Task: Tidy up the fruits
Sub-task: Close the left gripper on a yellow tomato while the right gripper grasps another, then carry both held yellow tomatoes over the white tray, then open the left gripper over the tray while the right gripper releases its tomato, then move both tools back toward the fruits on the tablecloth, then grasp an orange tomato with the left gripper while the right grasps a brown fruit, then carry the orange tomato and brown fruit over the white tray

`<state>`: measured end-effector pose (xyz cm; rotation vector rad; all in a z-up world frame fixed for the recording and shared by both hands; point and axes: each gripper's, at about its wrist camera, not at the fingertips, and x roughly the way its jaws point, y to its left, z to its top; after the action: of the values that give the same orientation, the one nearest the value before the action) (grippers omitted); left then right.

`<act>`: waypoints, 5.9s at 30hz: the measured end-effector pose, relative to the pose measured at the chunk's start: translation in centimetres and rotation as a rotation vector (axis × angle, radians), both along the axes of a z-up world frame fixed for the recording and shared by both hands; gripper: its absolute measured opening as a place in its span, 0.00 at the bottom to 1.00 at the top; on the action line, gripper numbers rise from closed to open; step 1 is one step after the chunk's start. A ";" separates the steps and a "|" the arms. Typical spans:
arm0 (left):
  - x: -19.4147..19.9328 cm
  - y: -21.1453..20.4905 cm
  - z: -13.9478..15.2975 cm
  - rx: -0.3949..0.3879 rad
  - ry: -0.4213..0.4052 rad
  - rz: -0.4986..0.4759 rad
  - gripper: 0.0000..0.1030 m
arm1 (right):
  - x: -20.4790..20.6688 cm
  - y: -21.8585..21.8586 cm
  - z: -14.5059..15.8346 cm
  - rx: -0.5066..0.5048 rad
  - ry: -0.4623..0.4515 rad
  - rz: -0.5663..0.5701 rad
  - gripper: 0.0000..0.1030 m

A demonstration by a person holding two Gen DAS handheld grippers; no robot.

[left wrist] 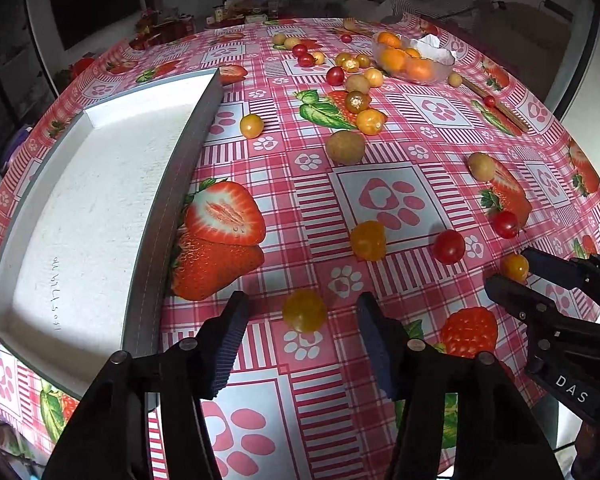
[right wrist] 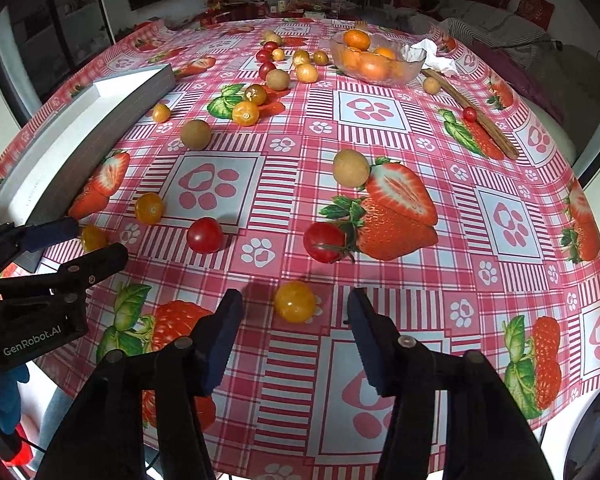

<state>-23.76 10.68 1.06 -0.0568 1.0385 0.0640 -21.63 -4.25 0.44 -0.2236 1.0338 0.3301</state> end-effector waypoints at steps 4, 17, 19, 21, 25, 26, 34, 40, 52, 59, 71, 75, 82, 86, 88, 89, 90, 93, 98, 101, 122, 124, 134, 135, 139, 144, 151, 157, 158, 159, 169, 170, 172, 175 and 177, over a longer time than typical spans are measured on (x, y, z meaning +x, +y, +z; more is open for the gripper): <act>-0.1 -0.5 0.2 -0.019 -0.007 -0.033 0.22 | 0.1 0.3 0.2 0.027 0.010 -0.001 0.22; -1.9 2.2 3.2 -0.139 -0.082 -0.004 0.22 | 0.1 -2.4 0.9 0.208 0.133 -0.076 0.22; -2.1 3.1 3.9 -0.139 -0.099 0.006 0.22 | 0.1 -2.0 1.3 0.211 0.134 -0.069 0.22; -2.5 4.2 4.4 -0.134 -0.113 0.022 0.22 | 0.0 -1.3 1.9 0.217 0.132 -0.054 0.22; -3.1 6.8 5.0 -0.103 -0.138 0.069 0.22 | 0.0 0.9 3.0 0.222 0.130 -0.009 0.22; -3.2 7.6 5.1 -0.097 -0.142 0.082 0.22 | 0.0 1.7 3.2 0.221 0.129 0.004 0.22; -3.6 15.1 4.5 -0.032 -0.144 0.224 0.22 | 0.5 9.7 4.9 0.191 0.108 0.145 0.22; -2.7 18.5 3.0 0.006 -0.113 0.286 0.22 | 1.8 17.1 5.1 0.193 0.123 0.247 0.22; -1.9 21.1 0.7 -0.001 -0.043 0.317 0.23 | 4.7 26.1 1.5 0.104 0.187 0.330 0.22; -1.5 20.8 0.6 0.034 -0.032 0.314 0.80 | 6.2 27.4 0.1 0.066 0.197 0.321 0.23; -1.9 18.9 2.2 0.069 -0.073 0.284 0.87 | 6.8 23.3 4.1 0.219 0.172 0.243 0.76; -2.0 17.0 3.2 0.074 -0.086 0.252 0.87 | 6.4 20.2 5.2 0.221 0.136 0.212 0.77; -1.3 12.3 4.7 0.078 -0.106 0.157 0.87 | 5.9 12.5 4.9 0.217 0.126 0.097 0.77; -0.8 9.2 5.4 0.070 -0.116 0.093 0.87 | 5.8 7.8 4.0 0.200 0.134 0.017 0.77; -0.6 7.6 5.4 0.071 -0.117 0.062 0.87 | 5.8 5.6 3.5 0.191 0.139 -0.022 0.77; -0.4 6.9 5.4 0.074 -0.113 0.046 0.87 | 5.8 4.5 3.3 0.184 0.138 -0.041 0.77; -0.3 6.1 5.3 0.077 -0.108 0.031 0.87 | 5.8 3.6 3.1 0.175 0.135 -0.057 0.77; 0.2 4.0 4.5 0.081 -0.085 -0.008 0.87 | 5.6 0.8 2.6 0.156 0.127 -0.097 0.77; 1.3 1.5 2.5 0.090 -0.042 -0.043 0.87 | 5.8 -2.2 1.9 0.160 0.136 -0.148 0.77; 1.9 0.5 1.5 0.099 -0.025 -0.054 0.87 | 6.0 -2.9 1.6 0.156 0.131 -0.157 0.77; 4.8 -2.2 0.0 0.073 -0.001 -0.091 0.77 | 9.7 -0.2 -0.1 0.041 0.044 -0.100 0.76; 4.7 -2.4 0.0 0.052 0.003 -0.095 0.70 | 9.7 0.1 -0.2 0.016 0.032 -0.096 0.70; 4.3 -3.3 0.5 -0.012 -0.005 -0.141 0.21 | 9.6 0.4 0.2 0.029 0.027 -0.075 0.26; 4.2 -3.0 0.7 -0.028 -0.005 -0.136 0.21 | 9.6 0.1 0.2 0.056 0.039 -0.075 0.26; 3.3 -2.1 1.6 -0.052 -0.027 -0.122 0.21 | 8.9 -0.7 0.7 0.102 0.055 -0.081 0.26; 2.1 -0.7 3.1 -0.063 -0.061 -0.101 0.21 | 8.0 -1.2 1.4 0.140 0.076 -0.078 0.26; 0.5 2.1 4.6 -0.075 -0.099 -0.049 0.21 | 6.7 -0.5 2.8 0.168 0.084 -0.058 0.26; -1.3 5.6 5.3 -0.072 -0.131 0.017 0.21 | 5.5 1.2 4.2 0.172 0.076 -0.024 0.27; -1.5 6.2 5.4 -0.072 -0.135 0.030 0.21 | 5.3 1.6 4.4 0.174 0.076 -0.017 0.27; -1.8 6.9 5.4 -0.074 -0.139 0.044 0.21 | 5.2 2.1 4.5 0.175 0.077 -0.010 0.26; -2.7 13.3 5.1 -0.052 -0.150 0.167 0.21 | 4.1 8.2 5.6 0.179 0.091 0.093 0.27; -2.6 13.7 4.9 -0.051 -0.149 0.176 0.21 | 4.1 9.0 5.8 0.181 0.092 0.104 0.27; -2.4 14.6 4.5 -0.048 -0.142 0.192 0.21 | 4.3 10.6 6.0 0.185 0.093 0.128 0.27; -1.7 15.6 3.6 -0.042 -0.125 0.210 0.21 | 4.9 13.4 6.2 0.184 0.093 0.168 0.27; -1.3 16.1 3.0 -0.039 -0.115 0.221 0.21 | 5.5 15.3 6.1 0.182 0.098 0.192 0.26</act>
<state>-25.03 26.74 4.11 -0.2087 0.9158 0.2382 -16.14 11.04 6.57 -0.1434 1.0743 0.6113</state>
